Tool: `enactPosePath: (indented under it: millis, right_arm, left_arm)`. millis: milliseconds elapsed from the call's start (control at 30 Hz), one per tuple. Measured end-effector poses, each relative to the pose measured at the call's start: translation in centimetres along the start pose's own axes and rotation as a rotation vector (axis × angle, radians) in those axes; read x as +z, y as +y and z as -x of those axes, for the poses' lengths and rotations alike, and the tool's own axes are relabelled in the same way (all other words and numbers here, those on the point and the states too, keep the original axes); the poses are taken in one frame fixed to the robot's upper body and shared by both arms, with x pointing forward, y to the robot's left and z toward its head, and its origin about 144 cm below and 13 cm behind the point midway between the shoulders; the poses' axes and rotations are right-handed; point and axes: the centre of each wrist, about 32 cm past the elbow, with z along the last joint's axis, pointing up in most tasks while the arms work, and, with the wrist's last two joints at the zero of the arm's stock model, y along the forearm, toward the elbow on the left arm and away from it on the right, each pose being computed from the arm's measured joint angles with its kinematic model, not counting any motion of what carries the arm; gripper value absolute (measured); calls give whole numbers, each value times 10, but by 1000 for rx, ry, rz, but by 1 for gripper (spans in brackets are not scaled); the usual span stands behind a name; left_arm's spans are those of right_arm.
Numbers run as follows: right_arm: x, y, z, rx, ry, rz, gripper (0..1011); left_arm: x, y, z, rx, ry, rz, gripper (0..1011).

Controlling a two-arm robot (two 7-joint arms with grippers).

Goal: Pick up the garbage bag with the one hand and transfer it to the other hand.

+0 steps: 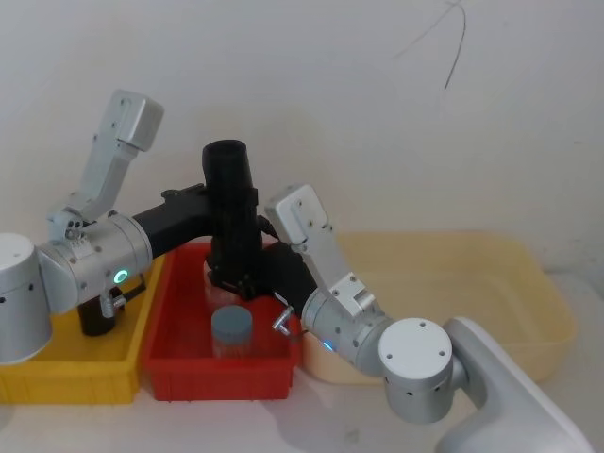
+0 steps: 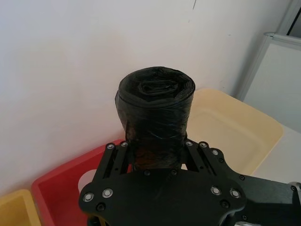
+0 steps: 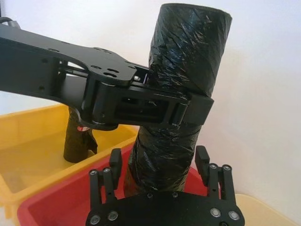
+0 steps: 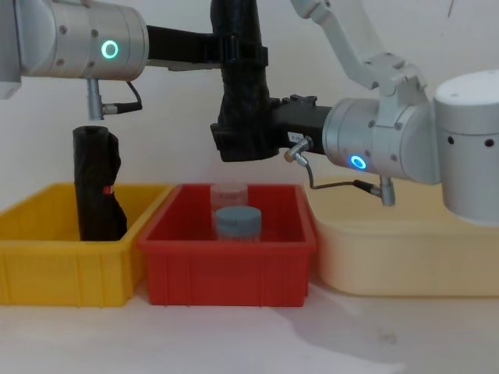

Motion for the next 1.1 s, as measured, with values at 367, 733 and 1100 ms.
enactPosePath:
  millis: [367,733,1100]
  right_arm:
    - [3,5,-1,0,19,3,684]
    - [4,7,-2,0,29,5,528]
    - [4,7,-2,-2,36,6,523]
  left_arm:
    - [0,0,0,0,0,0,457]
    - [0,0,0,0,0,0,457]
    - [0,0,0,-1,0,0,611]
